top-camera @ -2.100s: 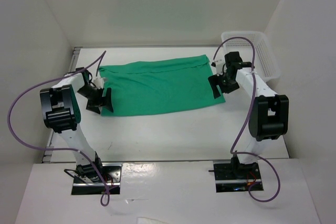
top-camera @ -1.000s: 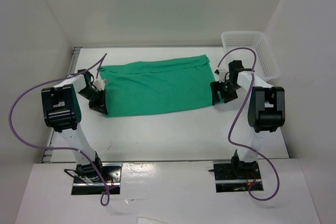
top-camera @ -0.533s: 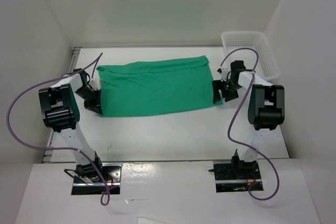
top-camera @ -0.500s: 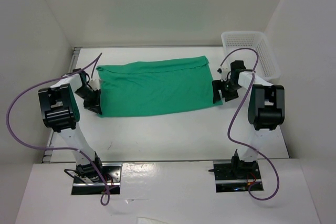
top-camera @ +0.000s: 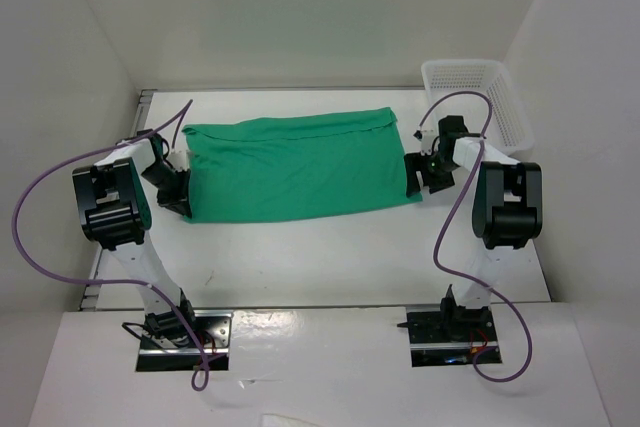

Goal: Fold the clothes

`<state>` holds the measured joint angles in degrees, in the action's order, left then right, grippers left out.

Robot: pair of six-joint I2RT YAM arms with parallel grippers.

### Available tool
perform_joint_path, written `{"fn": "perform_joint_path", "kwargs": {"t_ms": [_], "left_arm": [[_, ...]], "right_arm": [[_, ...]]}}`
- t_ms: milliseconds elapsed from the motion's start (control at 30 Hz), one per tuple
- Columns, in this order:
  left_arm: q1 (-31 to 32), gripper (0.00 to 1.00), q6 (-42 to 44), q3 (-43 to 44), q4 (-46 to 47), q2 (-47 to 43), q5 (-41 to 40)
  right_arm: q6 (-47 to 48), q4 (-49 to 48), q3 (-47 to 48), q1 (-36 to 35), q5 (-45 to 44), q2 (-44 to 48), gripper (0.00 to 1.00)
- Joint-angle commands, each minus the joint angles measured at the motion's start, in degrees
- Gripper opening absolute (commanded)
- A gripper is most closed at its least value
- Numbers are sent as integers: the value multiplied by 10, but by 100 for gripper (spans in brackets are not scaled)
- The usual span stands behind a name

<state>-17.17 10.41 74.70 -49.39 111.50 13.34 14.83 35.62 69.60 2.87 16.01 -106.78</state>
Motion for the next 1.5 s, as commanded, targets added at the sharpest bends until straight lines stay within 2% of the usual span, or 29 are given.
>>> {"fn": "perform_joint_path", "kwargs": {"t_ms": [0, 333, 600, 1467], "left_arm": [[-4, 0, 14, 9, -5, 10, -12], [-4, 0, 14, 9, -5, 10, -7], [-4, 0, 14, 4, -5, 10, -7], [-4, 0, 29, 9, -16, 5, -12]], "right_arm": [[-2, -4, -25, -20, -4, -4, 79], [-8, -10, -30, -53, -15, -18, 78], [-13, -15, -41, -53, -26, -29, 63], [9, 81, 0, -53, -60, -70, 66]]}}
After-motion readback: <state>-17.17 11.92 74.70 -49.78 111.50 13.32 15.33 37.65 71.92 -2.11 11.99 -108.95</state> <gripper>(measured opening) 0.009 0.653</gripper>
